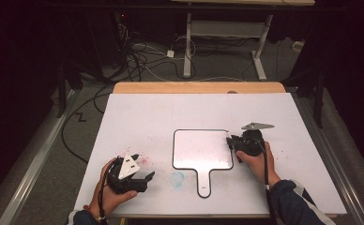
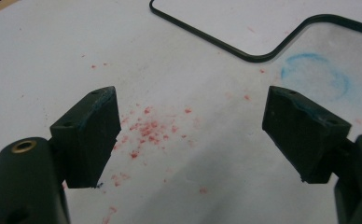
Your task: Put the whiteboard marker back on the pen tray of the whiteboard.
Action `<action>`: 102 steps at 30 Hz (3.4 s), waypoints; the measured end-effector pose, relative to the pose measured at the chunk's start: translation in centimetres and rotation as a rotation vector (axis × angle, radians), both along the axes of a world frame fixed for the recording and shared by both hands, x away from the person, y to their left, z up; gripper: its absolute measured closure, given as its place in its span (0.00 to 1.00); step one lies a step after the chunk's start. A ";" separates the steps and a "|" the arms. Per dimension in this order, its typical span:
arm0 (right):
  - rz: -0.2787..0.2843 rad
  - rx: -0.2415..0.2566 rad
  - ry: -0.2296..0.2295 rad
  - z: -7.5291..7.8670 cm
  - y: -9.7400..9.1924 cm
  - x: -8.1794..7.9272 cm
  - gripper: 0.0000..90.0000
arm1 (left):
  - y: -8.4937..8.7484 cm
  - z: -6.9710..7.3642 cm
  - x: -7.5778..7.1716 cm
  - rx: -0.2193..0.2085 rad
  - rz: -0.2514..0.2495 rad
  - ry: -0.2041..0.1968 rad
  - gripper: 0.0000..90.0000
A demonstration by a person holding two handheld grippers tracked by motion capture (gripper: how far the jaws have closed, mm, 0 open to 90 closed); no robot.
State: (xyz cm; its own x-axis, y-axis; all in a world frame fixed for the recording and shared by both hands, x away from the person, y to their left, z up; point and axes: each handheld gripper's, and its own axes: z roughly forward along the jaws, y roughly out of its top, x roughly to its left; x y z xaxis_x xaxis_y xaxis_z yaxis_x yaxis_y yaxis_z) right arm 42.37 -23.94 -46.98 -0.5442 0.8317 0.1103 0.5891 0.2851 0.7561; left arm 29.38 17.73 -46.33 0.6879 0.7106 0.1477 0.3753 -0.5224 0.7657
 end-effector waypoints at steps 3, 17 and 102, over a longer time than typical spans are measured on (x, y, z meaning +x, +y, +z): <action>0.006 -0.044 -0.010 -0.2 0.1 -0.1 0.73 | -0.1 0.0 -0.1 0.007 -0.007 0.000 0.20; 0.022 -0.087 -0.027 0.0 -0.2 -0.4 0.67 | -0.3 0.0 -0.1 0.012 -0.020 -0.001 0.20; 0.104 -0.154 -0.458 2.6 -7.9 -12.3 0.23 | -1.2 -0.3 -0.2 0.117 -0.013 -0.087 0.20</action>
State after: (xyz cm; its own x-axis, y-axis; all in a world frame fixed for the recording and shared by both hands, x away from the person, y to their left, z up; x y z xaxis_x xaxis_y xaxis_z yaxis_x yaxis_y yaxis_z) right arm 30.04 -31.82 -44.41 -0.5890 0.7581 -0.2798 0.1685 0.4539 0.8750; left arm 29.23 16.52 -46.60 0.6781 0.6758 0.2889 0.3022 -0.6147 0.7286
